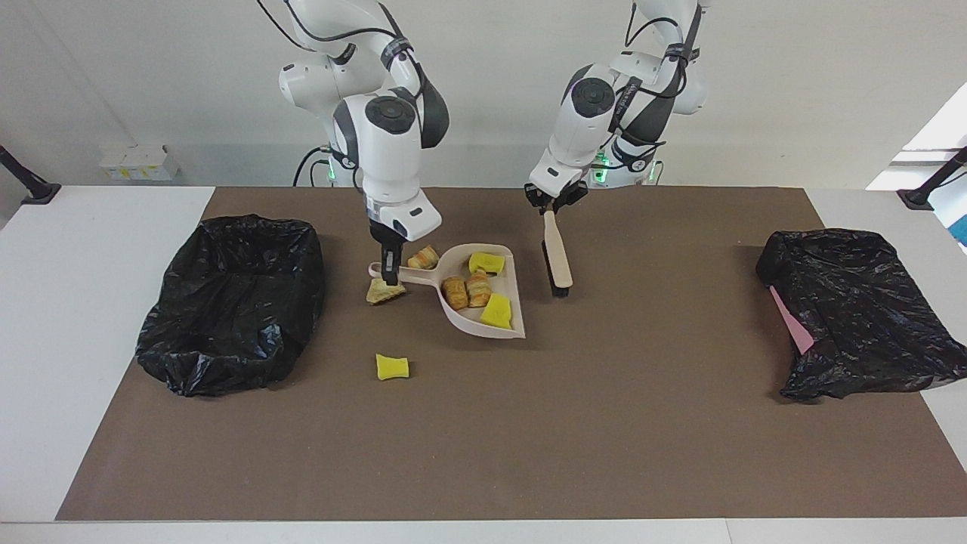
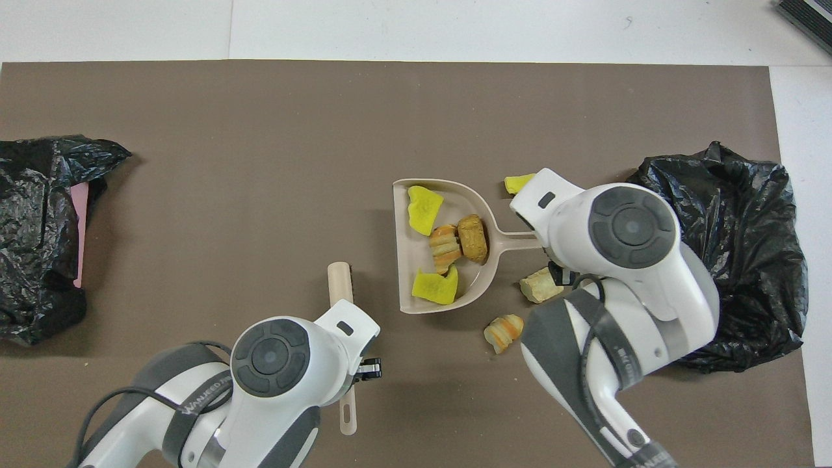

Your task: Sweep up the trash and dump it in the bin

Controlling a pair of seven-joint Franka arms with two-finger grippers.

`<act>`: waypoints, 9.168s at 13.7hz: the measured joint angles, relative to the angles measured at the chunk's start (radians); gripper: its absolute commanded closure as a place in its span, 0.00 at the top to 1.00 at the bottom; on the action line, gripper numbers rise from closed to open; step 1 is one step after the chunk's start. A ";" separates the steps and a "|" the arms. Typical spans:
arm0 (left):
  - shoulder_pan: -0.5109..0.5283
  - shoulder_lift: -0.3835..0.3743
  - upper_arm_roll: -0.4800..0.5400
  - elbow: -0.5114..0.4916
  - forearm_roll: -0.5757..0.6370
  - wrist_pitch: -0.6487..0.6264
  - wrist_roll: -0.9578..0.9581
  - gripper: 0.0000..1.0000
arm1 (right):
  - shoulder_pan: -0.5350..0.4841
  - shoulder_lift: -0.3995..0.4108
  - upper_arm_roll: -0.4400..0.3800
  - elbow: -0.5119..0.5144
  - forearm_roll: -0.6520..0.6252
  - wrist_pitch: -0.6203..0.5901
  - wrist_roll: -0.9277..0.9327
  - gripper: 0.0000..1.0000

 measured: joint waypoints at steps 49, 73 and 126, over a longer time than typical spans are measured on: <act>0.669 0.138 0.000 0.714 0.220 -0.473 0.793 1.00 | -0.412 0.150 0.012 0.417 -0.652 -0.618 -0.065 0.00; 0.689 0.114 0.017 0.716 0.221 -0.472 0.786 1.00 | -0.295 0.069 0.136 0.415 -0.733 -0.543 -0.055 0.00; 0.689 0.114 0.015 0.716 0.221 -0.472 0.786 1.00 | 0.274 0.601 0.162 0.657 0.113 -0.156 1.877 0.76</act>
